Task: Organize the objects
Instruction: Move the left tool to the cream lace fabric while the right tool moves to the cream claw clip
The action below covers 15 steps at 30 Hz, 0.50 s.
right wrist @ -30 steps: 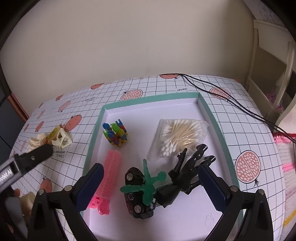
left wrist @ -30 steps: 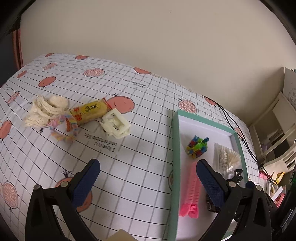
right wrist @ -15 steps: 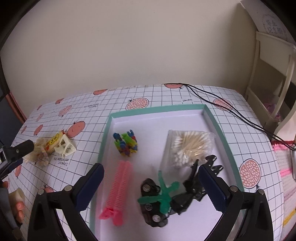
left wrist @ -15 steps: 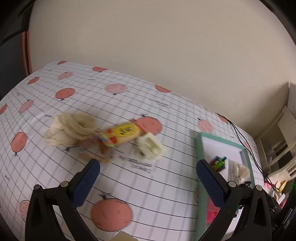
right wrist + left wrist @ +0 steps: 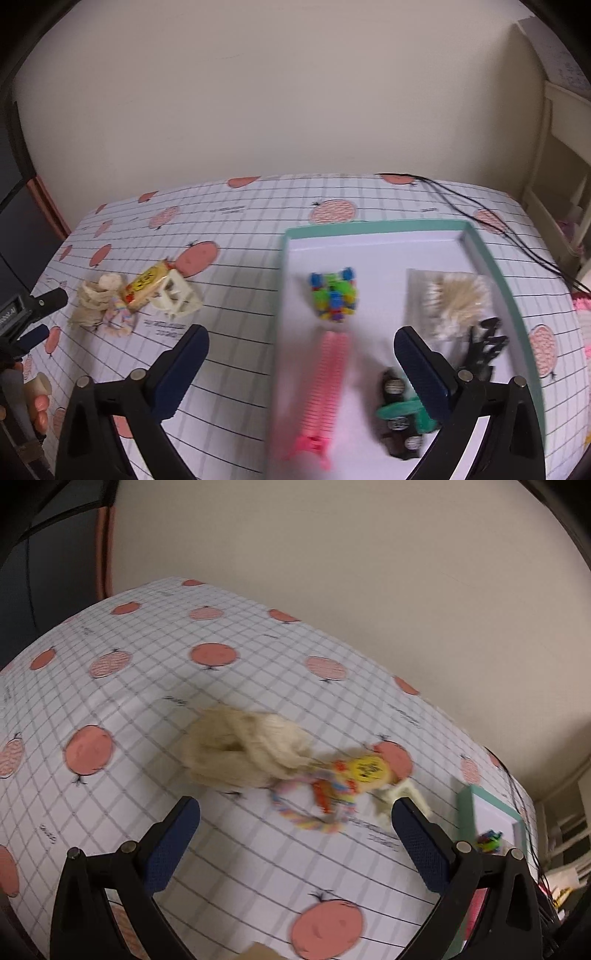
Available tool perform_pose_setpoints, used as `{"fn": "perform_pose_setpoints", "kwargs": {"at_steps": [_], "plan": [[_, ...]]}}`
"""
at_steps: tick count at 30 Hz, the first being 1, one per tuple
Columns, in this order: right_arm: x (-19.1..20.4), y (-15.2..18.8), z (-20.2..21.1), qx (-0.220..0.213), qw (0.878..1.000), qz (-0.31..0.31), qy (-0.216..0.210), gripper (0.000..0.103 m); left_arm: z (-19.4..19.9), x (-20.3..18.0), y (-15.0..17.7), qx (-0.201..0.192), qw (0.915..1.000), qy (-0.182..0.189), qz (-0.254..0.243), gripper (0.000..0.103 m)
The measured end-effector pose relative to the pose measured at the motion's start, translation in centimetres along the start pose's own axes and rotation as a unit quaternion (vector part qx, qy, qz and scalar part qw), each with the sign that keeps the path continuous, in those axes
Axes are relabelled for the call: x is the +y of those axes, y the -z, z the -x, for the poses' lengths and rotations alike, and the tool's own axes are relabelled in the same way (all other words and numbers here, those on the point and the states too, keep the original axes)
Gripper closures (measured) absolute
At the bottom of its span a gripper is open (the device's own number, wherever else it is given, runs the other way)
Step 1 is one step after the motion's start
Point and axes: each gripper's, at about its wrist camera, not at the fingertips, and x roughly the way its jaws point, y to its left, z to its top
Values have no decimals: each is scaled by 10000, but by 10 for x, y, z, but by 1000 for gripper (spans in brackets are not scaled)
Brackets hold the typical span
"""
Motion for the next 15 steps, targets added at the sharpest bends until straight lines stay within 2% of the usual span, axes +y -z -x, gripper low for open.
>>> {"fn": "perform_pose_setpoints", "kwargs": {"at_steps": [8,15], "plan": [[41,-3,-17,42,9992,245,-316,5,-17,39,-7,73,9992,-231,328,0],[76,-1,-37,151,9960,783,-402,8,-36,52,-17,107,9984,-182,523,0]]}}
